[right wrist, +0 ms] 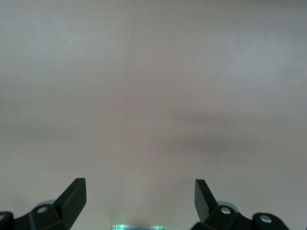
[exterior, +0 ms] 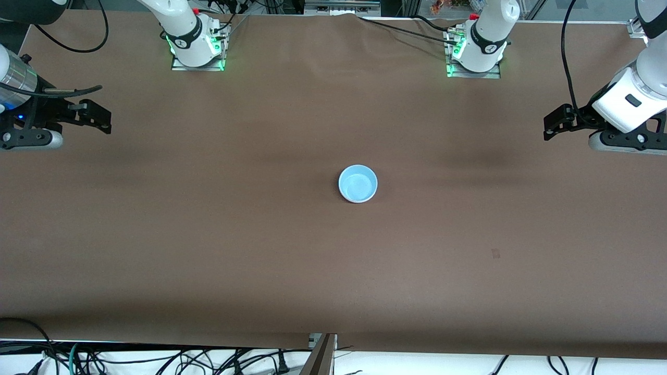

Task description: Stack pink and blue bowls on white bowl

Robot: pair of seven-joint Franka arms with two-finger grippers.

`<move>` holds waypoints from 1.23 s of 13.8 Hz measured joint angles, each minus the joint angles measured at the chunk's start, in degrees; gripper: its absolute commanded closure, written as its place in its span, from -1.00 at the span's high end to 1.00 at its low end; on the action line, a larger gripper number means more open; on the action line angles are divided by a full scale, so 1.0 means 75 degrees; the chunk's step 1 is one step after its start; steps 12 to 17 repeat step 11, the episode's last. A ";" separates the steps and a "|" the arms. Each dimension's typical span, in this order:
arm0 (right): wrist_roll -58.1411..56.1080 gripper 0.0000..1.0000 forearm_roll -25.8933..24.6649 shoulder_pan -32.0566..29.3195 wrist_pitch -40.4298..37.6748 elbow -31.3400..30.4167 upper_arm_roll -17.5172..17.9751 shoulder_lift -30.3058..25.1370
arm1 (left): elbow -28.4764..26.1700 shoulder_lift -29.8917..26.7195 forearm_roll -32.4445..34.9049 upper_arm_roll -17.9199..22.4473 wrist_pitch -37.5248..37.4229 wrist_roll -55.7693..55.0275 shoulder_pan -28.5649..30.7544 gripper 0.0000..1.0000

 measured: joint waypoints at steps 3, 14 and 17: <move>0.0002 1.00 -0.0001 -0.0119 -0.0147 -0.0033 0.0309 -0.0032 | 0.0000 0.0007 0.0000 0.0000 0.0000 0.0000 0.0000 1.00; 0.0031 1.00 0.0015 -0.0191 -0.0299 -0.0087 0.0374 -0.0038 | 0.0000 0.0019 0.0000 0.0017 0.0000 0.0000 0.0002 1.00; 0.0031 1.00 0.0015 -0.0191 -0.0299 -0.0087 0.0374 -0.0038 | 0.0000 0.0019 0.0000 0.0017 0.0000 0.0000 0.0002 1.00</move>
